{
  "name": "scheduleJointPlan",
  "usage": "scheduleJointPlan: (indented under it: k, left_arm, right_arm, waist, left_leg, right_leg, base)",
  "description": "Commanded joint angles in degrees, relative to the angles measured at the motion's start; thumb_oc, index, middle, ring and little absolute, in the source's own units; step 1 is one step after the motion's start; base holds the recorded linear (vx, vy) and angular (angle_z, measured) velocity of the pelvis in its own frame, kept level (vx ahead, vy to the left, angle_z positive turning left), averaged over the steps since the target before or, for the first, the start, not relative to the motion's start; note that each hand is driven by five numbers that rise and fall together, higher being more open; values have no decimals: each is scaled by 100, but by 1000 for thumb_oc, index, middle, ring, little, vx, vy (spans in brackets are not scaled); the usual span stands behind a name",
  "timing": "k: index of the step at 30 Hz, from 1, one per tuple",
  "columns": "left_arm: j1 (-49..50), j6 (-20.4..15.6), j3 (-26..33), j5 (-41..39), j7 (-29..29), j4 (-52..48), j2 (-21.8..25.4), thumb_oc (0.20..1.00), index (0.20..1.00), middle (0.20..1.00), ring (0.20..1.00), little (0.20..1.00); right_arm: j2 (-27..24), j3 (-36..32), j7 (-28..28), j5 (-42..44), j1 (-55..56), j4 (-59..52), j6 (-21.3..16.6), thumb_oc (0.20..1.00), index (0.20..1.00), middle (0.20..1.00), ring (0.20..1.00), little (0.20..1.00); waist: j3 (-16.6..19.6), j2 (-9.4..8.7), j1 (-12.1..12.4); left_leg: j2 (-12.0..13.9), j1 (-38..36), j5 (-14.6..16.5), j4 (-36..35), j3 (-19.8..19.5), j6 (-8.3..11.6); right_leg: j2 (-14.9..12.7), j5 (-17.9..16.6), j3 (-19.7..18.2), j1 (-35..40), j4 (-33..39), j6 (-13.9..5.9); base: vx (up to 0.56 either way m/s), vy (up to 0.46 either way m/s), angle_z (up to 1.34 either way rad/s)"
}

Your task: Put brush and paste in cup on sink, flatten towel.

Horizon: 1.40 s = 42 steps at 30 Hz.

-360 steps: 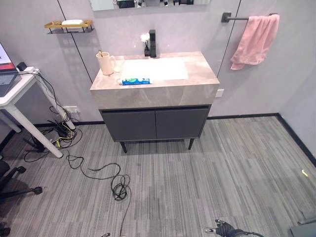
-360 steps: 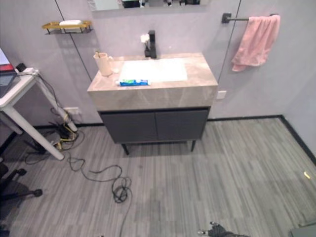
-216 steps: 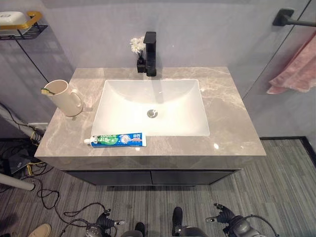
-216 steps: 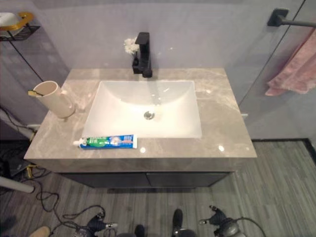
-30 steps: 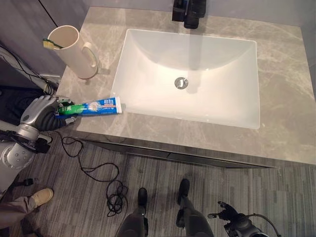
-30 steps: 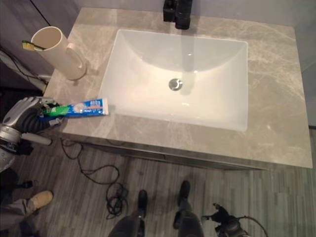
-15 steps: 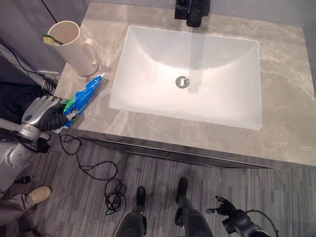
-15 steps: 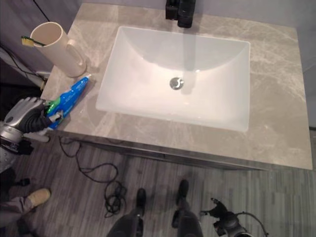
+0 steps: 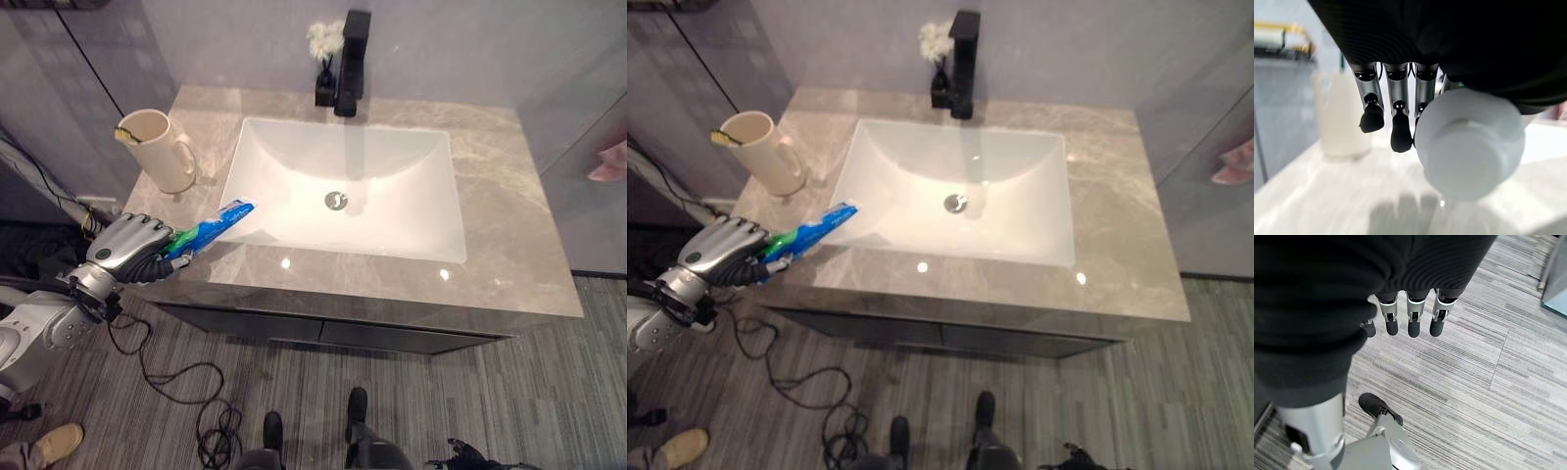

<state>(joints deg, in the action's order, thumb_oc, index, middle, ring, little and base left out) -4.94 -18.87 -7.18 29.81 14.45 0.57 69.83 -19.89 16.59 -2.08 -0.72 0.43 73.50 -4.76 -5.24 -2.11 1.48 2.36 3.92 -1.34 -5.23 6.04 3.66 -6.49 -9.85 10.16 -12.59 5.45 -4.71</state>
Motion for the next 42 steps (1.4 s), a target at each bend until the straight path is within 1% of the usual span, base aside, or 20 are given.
scheduleJointPlan:
  k: [1, 11, 14, 16, 19, 20, 21, 22, 23, 24, 25, 27, 29, 30, 31, 33, 36, 37, 39, 42]
  left_arm:
    - [-214, -49, 427, 214, 503, -53, 536, 200, 200, 200, 200, 200]
    - [-507, 23, 922, 727, 844, -445, 876, 200, 200, 200, 200, 200]
    - [-606, 48, 1165, 746, 959, -578, 899, 200, 200, 200, 200, 200]
    - [-757, 120, 1321, 802, 1173, -553, 931, 200, 200, 200, 200, 200]
    - [-816, 171, 1378, 845, 1266, -520, 941, 200, 200, 200, 200, 200]
    - [-1016, 301, 1392, 1069, 1573, -366, 1036, 200, 200, 200, 200, 200]
    - [-1053, 300, 1362, 1078, 1585, -353, 1029, 200, 200, 200, 200, 200]
    - [-1215, 430, 1296, 1279, 1778, -284, 1121, 200, 200, 200, 200, 200]
    - [-1228, 432, 1283, 1286, 1786, -281, 1117, 200, 200, 200, 200, 200]
    - [-1290, 507, 1311, 1398, 1910, -208, 1105, 200, 200, 200, 200, 200]
    - [-1328, 580, 1341, 1528, 2029, -120, 1091, 200, 200, 200, 200, 200]
    - [-1407, 597, 1296, 1523, 2054, -71, 1114, 200, 200, 200, 200, 200]
    - [-1700, 619, 1158, 1545, 2084, -17, 1096, 200, 200, 200, 200, 200]
    - [-1731, 620, 1139, 1543, 2085, 1, 1095, 200, 200, 200, 200, 200]
    - [-1946, 578, 1034, 1515, 2084, -91, 1101, 200, 200, 200, 200, 200]
    - [-2220, 548, 854, 1449, 2051, -122, 1119, 200, 200, 200, 200, 200]
    - [-2460, 537, 637, 1389, 2021, -71, 1130, 200, 200, 200, 200, 200]
    - [-2902, 576, 325, 1218, 1970, -59, 1104, 200, 200, 200, 200, 200]
    - [-3045, 601, 194, 1161, 1930, -47, 1096, 200, 200, 200, 200, 200]
    - [-3538, 648, -206, 1069, 1920, -35, 1021, 200, 200, 200, 200, 200]
  right_arm:
    - [-26, -64, 16, 223, 161, 141, 41, 1000, 1000, 1000, 1000, 1000]
    - [-210, -1342, 61, 1826, 323, 557, 0, 1000, 1000, 1000, 1000, 1000]
    - [-389, -1762, 9, 2373, 297, 610, -48, 1000, 1000, 1000, 1000, 1000]
    - [-771, -2322, -202, 2907, 205, 530, -185, 1000, 1000, 1000, 1000, 1000]
    - [-912, -2535, -307, 3091, 168, 365, -250, 1000, 1000, 1000, 1000, 1000]
    - [-1432, -3181, -835, 3326, 61, -238, -601, 1000, 1000, 1000, 1000, 1000]
    - [-1430, -3196, -848, 3321, 69, -259, -592, 1000, 1000, 1000, 1000, 1000]
    - [-1718, -3472, -1442, 3095, 43, -1481, -886, 1000, 1000, 1000, 1000, 1000]
    - [-1687, -3501, -1495, 3054, 83, -1569, -846, 1000, 1000, 1000, 1000, 1000]
    - [-1809, -3664, -1737, 2806, 92, -2309, -985, 1000, 1000, 1000, 1000, 1000]
    - [-1927, -3973, -2293, 2219, 129, -3480, -1104, 1000, 1000, 1000, 1000, 1000]
    - [-2068, -4067, -2523, 1894, 58, -4011, -1125, 1000, 1000, 1000, 1000, 1000]
    - [-2406, -4034, -2691, 1391, -328, -5163, -1278, 1000, 1000, 1000, 1000, 1000]
    - [-2399, -4043, -2694, 1381, -326, -5196, -1259, 1000, 1000, 1000, 1000, 1000]
    - [-2503, -3769, -2520, 1356, -638, -5716, -1414, 1000, 1000, 1000, 1000, 1000]
    - [-2687, -3366, -2127, 1540, -985, -6108, -1488, 1000, 1000, 1000, 1000, 1000]
    - [-2815, -3063, -1893, 1775, -1272, -6077, -1489, 1000, 1000, 1000, 1000, 1000]
    - [-2877, -2191, -1025, 2585, -1800, -6519, -1484, 1000, 1000, 1000, 1000, 1000]
    - [-2866, -1980, -865, 2834, -1968, -6487, -1460, 1000, 1000, 1000, 1000, 1000]
    - [-2594, -1001, -396, 3568, -2650, -6288, -1329, 1000, 1000, 1000, 1000, 1000]
  waist:
    - [315, 7, -122]
    - [720, 19, -270]
    - [808, 6, -311]
    - [887, -6, -376]
    - [904, -2, -372]
    - [954, 41, -484]
    - [946, 41, -477]
    - [974, 86, -539]
    - [970, 83, -532]
    - [999, 101, -574]
    - [1029, 149, -618]
    - [1057, 168, -636]
    - [1086, 184, -658]
    - [1079, 189, -657]
    - [1103, 198, -633]
    - [1119, 188, -617]
    - [1113, 178, -600]
    - [1124, 142, -522]
    - [1126, 129, -501]
    - [1144, 121, -409]
  left_leg:
    - [197, 194, -64, 23, -157, 258]
    - [299, -201, 11, 23, 3, 296]
    - [316, -262, 25, 23, 24, 314]
    - [331, -301, 29, 23, 39, 328]
    - [334, -309, 30, 23, 46, 332]
    - [335, -363, 87, 23, 55, 337]
    - [332, -341, 48, 23, 53, 334]
    - [335, -373, 89, 23, 76, 328]
    - [332, -355, 52, 23, 76, 325]
    - [334, -377, 94, 23, 96, 325]
    - [329, -403, 116, 23, 118, 306]
    - [322, -409, 118, 23, 120, 293]
    - [312, -408, 72, 23, 143, 271]
    - [312, -404, 71, 23, 147, 270]
    - [313, -412, 63, 23, 162, 259]
    - [314, -436, 61, 23, 182, 257]
    - [316, -450, 59, 23, 196, 260]
    - [325, -493, 35, 23, 229, 265]
    - [333, -507, 36, 23, 245, 267]
    - [339, -537, 18, 23, 275, 276]
  right_leg:
    - [-636, 283, -160, 744, -45, -761]
    - [-537, 362, -287, 1008, -45, -743]
    - [-514, 378, -316, 1045, -45, -736]
    - [-502, 372, -320, 1073, -45, -737]
    - [-495, 371, -326, 1077, -45, -737]
    - [-491, 392, -339, 1124, -45, -763]
    - [-493, 358, -340, 1103, -45, -757]
    - [-502, 372, -361, 1120, -45, -777]
    - [-504, 339, -364, 1102, -45, -771]
    - [-508, 364, -384, 1111, -45, -782]
    - [-507, 355, -404, 1115, -45, -787]
    - [-504, 349, -425, 1102, -45, -786]
    - [-508, 300, -473, 1076, -45, -769]
    - [-508, 298, -477, 1071, -45, -769]
    - [-506, 301, -492, 1072, -45, -761]
    - [-504, 294, -511, 1079, -45, -753]
    - [-500, 295, -525, 1086, -45, -748]
    - [-490, 293, -541, 1111, -45, -726]
    - [-489, 294, -552, 1117, -45, -717]
    - [-480, 300, -570, 1137, -45, -696]
  base:
    - [14, -31, -11]
    - [13, -28, -11]
    - [1, -9, -1]
    - [-2, -25, -4]
    - [2, -7, -1]
    - [0, 0, 0]
    - [0, 0, 0]
    - [0, 0, 0]
    - [0, 0, 0]
    - [8, 22, -13]
    - [6, 21, -18]
    - [-6, 14, -13]
    - [-19, 11, -6]
    - [-11, 7, -6]
    - [-7, 4, -3]
    - [-3, 5, -4]
    - [-1, 3, -2]
    - [0, 0, 0]
    - [-3, -2, -7]
    - [-5, -4, -10]
